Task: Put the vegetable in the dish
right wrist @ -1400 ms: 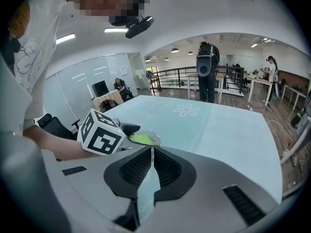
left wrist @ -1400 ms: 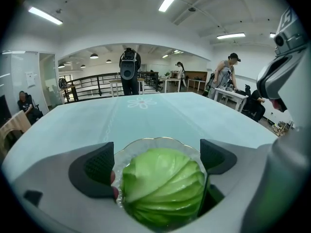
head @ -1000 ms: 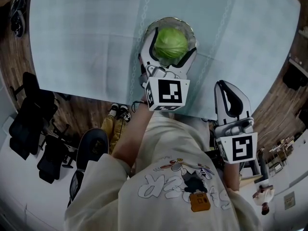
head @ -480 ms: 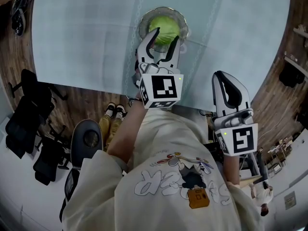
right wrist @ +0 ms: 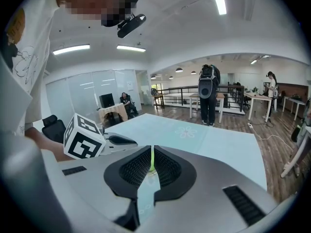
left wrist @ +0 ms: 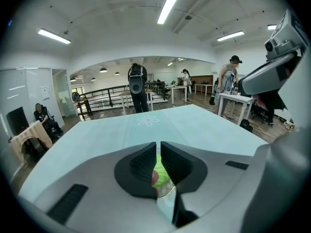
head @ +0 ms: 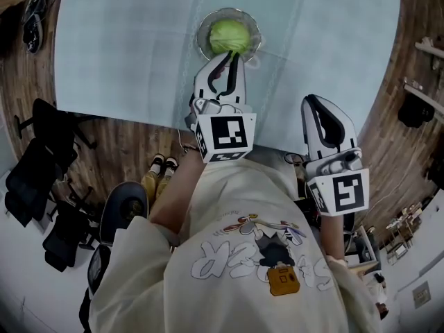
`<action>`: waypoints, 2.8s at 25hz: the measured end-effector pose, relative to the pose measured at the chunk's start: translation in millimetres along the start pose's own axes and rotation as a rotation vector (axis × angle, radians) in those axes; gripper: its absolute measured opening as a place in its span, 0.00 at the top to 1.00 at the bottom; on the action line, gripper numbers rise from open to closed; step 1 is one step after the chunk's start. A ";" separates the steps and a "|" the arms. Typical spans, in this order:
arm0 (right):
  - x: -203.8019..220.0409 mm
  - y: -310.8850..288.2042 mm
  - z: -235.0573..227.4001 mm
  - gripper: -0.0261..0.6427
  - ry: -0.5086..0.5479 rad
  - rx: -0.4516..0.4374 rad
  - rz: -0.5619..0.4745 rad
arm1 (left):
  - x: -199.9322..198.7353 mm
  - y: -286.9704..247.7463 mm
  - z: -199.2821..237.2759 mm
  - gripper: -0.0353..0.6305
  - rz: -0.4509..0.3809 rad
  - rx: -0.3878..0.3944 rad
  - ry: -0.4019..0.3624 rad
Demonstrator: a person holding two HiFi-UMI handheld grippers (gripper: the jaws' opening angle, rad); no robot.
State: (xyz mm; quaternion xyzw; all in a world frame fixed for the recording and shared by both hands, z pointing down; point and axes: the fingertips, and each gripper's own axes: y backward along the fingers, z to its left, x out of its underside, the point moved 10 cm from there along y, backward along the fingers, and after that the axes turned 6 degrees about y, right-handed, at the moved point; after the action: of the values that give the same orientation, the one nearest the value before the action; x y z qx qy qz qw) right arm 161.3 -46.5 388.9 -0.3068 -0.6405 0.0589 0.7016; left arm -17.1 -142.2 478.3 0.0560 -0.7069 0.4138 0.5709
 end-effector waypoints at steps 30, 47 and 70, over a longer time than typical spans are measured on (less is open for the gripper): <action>-35.9 109.9 19.5 0.91 0.142 -0.056 -0.236 | -75.5 171.3 -87.5 0.94 -0.175 0.030 -0.018; -29.2 162.6 25.5 0.91 0.117 -0.006 -0.251 | -73.7 243.9 -130.5 0.94 -0.204 0.104 0.055; -49.1 175.8 125.0 0.91 0.116 0.033 -0.286 | -36.6 317.6 -72.3 0.94 -0.259 0.182 0.070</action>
State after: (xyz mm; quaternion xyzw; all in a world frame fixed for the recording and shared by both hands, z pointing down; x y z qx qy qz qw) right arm 90.5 116.0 256.5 -0.2039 -0.6350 -0.0491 0.7435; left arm -124.8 97.2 282.1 0.1837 -0.6330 0.4007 0.6364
